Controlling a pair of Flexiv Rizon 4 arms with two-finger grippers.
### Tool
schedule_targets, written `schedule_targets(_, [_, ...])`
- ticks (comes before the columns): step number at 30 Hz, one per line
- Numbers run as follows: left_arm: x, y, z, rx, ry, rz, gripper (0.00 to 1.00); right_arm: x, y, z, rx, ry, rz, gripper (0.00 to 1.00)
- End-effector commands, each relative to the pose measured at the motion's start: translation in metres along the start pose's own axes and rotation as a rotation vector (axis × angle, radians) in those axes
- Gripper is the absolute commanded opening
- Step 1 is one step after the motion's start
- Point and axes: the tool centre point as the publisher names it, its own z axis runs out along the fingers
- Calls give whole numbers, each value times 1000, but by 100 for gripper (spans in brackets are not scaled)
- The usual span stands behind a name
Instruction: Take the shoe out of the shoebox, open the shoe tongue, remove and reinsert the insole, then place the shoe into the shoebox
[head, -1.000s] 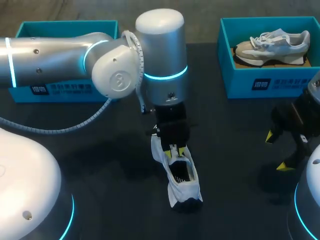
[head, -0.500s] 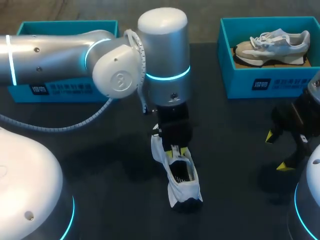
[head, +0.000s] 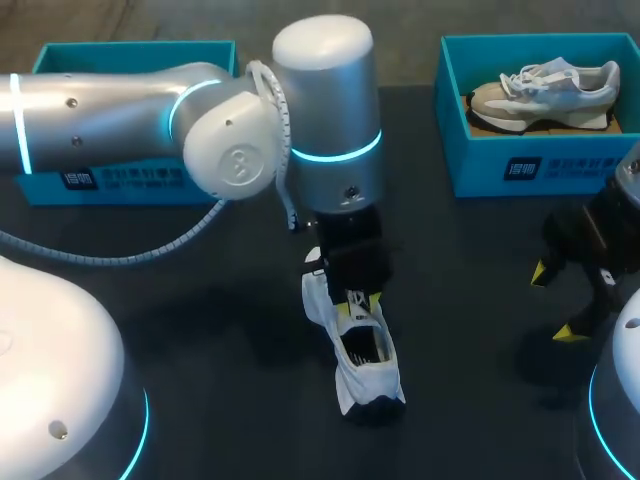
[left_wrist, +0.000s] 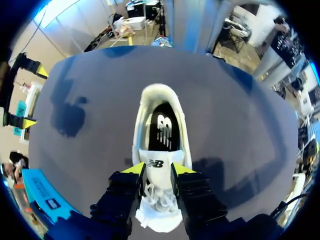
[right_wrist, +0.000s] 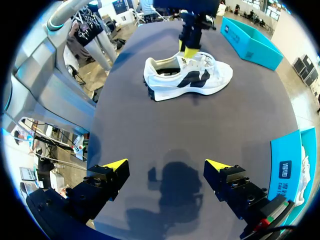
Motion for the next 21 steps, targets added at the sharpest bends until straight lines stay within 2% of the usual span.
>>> schedule_targets(1, [17,-12,-34,-49,-15,-67,43,1,-1,1,1,-3,0,100])
schedule_targets(2, [19,-13,-37,-48,-12,-88,66,1,-1,1,1,-3,0,100])
schedule_targets(3, [21,-15,-41,-44,-21,-109,95,1,-1,1,1,-3,0,100])
schedule_targets(4, [23,-17,-44,-31,-25,-147,100,1,-1,1,1,-3,0,100])
schedule_targets(5, [24,-18,-48,-12,-33,-197,100,1,-1,1,1,-3,0,100])
schedule_targets(7, [27,-16,-54,115,-81,-365,100,1,-1,1,1,-3,0,100])
schedule_targets(8, [28,-18,-56,144,-69,-366,100,1,-1,1,1,-3,0,100])
schedule_targets(9, [29,-25,-57,147,-35,-332,100,1,-1,1,1,-3,0,100])
schedule_targets(21, [29,-25,-57,147,-35,-332,100,1,-1,1,1,-3,0,100])
